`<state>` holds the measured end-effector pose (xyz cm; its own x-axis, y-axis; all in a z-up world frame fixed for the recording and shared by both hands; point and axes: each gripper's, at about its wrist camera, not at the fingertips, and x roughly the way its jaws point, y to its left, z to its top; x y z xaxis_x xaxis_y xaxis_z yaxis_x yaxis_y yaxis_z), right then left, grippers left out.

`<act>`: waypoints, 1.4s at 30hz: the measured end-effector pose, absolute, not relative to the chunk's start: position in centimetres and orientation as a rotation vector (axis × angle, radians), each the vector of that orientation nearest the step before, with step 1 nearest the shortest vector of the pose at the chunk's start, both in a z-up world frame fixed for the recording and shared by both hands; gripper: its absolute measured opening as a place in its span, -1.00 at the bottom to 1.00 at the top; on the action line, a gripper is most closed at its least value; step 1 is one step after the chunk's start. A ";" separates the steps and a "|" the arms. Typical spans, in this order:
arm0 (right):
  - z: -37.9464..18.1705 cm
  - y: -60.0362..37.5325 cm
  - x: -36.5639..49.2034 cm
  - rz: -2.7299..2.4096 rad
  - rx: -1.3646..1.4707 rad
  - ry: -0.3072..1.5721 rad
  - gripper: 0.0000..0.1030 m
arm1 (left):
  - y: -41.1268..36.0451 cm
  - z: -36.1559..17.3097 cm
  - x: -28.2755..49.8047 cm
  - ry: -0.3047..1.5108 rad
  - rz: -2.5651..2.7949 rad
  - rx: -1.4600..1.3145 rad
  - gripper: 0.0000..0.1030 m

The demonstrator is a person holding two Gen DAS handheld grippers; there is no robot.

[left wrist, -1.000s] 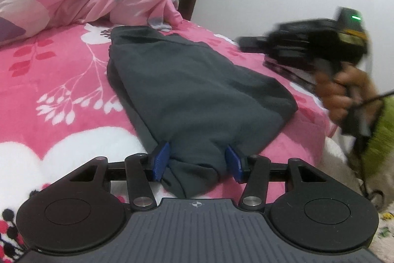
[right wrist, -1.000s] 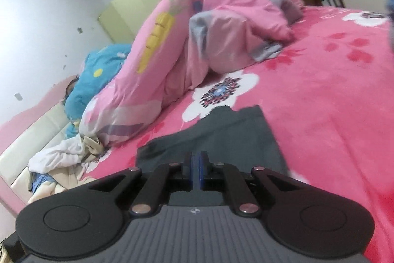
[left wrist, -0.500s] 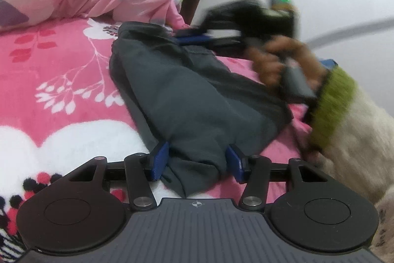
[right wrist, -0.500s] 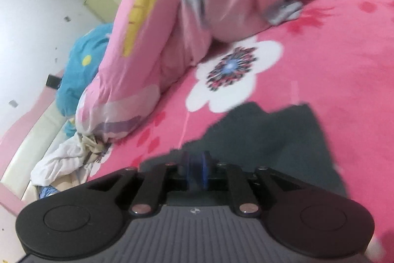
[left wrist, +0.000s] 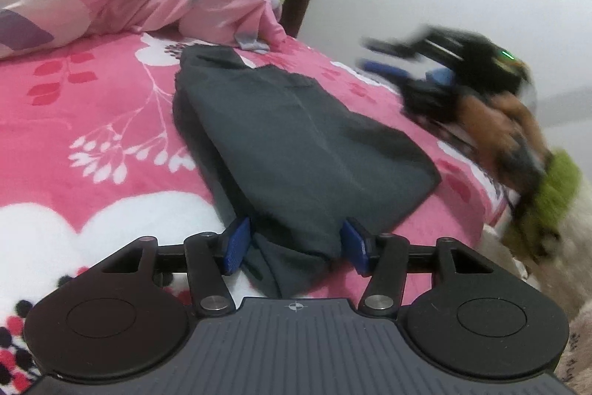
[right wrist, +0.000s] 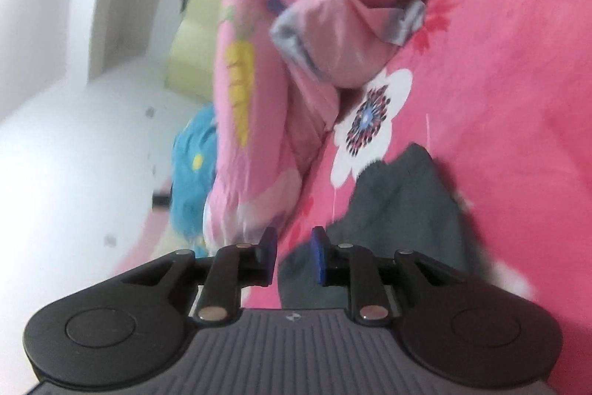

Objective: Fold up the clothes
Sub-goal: 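Withdraw the right tool from the folded trousers, then grasp the folded dark grey trousers with both grippers and lift them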

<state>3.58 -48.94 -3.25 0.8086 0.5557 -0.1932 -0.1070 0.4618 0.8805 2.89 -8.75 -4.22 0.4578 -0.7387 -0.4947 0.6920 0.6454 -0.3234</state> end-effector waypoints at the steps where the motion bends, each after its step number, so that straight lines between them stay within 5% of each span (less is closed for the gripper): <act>1: -3.3 -49.1 2.4 0.435 0.980 0.519 -0.41 | -8.8 -4.2 2.9 0.656 -0.875 -0.083 0.06; 3: -4.0 -49.3 0.9 0.399 0.921 0.572 -0.17 | -9.0 -4.1 3.1 0.669 -0.859 -0.090 0.06; 6: -6.5 -49.9 0.7 0.281 0.928 0.708 -0.23 | -9.0 -3.7 3.1 0.681 -0.831 -0.105 0.06; 14: -5.4 -55.1 1.1 0.327 1.066 0.526 0.16 | -7.4 -2.5 4.0 0.672 -0.734 -0.211 0.12; 18: -7.9 -55.9 3.8 0.303 1.098 0.718 0.16 | -6.3 -3.4 6.4 0.739 -0.688 -0.346 0.13; 30: -8.0 -53.2 12.6 0.475 1.003 0.900 0.16 | -8.5 -6.4 17.8 0.916 -0.760 -0.532 0.13; 34: -8.7 -52.9 16.2 0.529 1.022 0.921 0.01 | -9.9 -7.1 21.2 0.947 -0.795 -0.579 0.06; 37: -9.5 -52.4 18.7 0.551 1.037 0.933 -0.29 | -11.0 -7.4 23.1 0.961 -0.823 -0.592 -0.07; 42: -8.9 -50.7 20.2 0.538 0.968 0.926 -0.63 | -11.8 -8.0 24.0 0.961 -0.861 -0.666 -0.43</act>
